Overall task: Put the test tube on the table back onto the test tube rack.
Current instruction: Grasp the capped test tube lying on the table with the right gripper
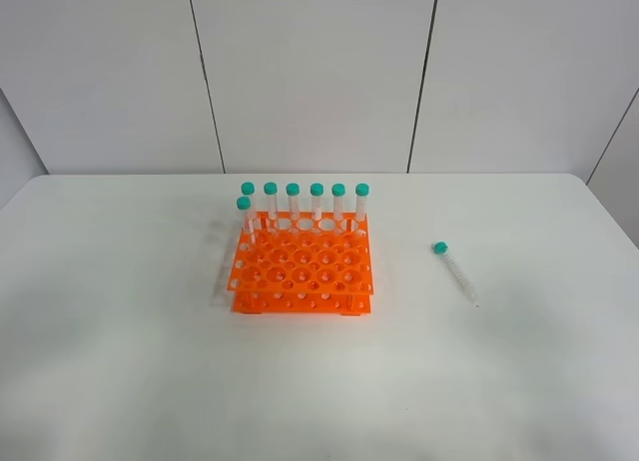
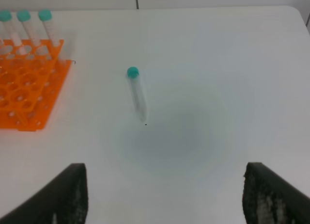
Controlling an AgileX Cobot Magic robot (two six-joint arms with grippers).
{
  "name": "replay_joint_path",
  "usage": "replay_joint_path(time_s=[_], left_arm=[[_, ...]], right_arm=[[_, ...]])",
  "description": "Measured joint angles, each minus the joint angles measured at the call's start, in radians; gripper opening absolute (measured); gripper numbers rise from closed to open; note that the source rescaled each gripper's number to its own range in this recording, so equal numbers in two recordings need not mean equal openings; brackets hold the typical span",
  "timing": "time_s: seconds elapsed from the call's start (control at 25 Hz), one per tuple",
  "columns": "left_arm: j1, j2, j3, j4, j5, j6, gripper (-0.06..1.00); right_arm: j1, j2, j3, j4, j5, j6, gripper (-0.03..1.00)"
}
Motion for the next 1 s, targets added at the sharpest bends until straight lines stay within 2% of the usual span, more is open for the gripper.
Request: replay_joint_path(time_s=[0.56,0.72,0.84,1.0], left_arm=[[0.0,0.0,0.0,0.0,0.0,0.0,0.83],[0.0,0.0,0.0,0.0,0.0,0.0,0.83],[0.0,0.0,0.0,0.0,0.0,0.0,0.83],[0.0,0.0,0.0,0.0,0.0,0.0,0.83]], right_arm=[[0.0,0.0,0.0,-0.001,0.0,-0.001,0.66],[0.0,0.004,-0.02,0.012,-0.009,-0.035,0.66],[0.0,0.067,-0.063,0.021,-0.027,-0.053,0.66],[0.0,0.259,-0.145,0.07,-0.048,-0.058,0.66]])
